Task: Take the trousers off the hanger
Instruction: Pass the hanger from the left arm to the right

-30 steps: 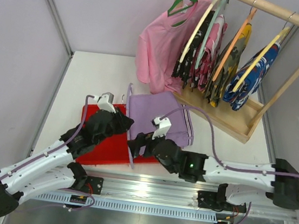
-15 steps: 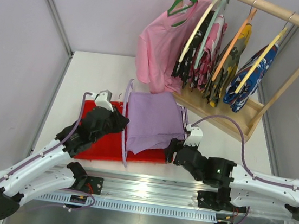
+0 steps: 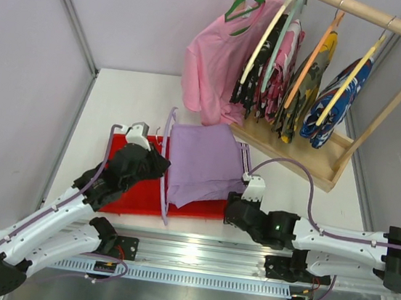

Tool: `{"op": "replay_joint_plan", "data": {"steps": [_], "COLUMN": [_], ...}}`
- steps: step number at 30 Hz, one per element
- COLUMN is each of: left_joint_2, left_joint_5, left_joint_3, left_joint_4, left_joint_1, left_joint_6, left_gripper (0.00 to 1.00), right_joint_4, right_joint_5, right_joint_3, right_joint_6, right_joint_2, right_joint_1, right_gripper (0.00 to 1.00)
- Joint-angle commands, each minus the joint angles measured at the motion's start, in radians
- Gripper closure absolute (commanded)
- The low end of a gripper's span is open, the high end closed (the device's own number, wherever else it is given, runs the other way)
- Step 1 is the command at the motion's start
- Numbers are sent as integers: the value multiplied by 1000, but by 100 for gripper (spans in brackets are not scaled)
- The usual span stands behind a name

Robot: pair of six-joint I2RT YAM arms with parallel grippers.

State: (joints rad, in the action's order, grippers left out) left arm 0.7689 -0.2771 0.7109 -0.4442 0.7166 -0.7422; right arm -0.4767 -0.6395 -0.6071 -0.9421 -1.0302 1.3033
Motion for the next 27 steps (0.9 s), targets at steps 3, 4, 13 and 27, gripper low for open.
{"op": "replay_joint_plan", "data": {"steps": [3, 4, 13, 27], "left_joint_2": [-34, -34, -42, -152], "left_joint_5": [-36, -37, -40, -68], "left_joint_3": [74, 78, 81, 68], "left_joint_4": [-7, -14, -47, -189], "left_joint_1": [-22, -22, -43, -59], "left_joint_6": [56, 58, 64, 46], "left_gripper": [99, 99, 99, 99], "right_joint_4": [107, 121, 127, 3], "right_joint_5": [6, 12, -28, -121], "right_joint_3": [32, 46, 69, 118], "right_joint_6": [-14, -11, -32, -168], "right_joint_2": [-31, -34, -44, 81], "right_joint_1": [-35, -36, -64, -41], "right_gripper": [42, 43, 73, 79]}}
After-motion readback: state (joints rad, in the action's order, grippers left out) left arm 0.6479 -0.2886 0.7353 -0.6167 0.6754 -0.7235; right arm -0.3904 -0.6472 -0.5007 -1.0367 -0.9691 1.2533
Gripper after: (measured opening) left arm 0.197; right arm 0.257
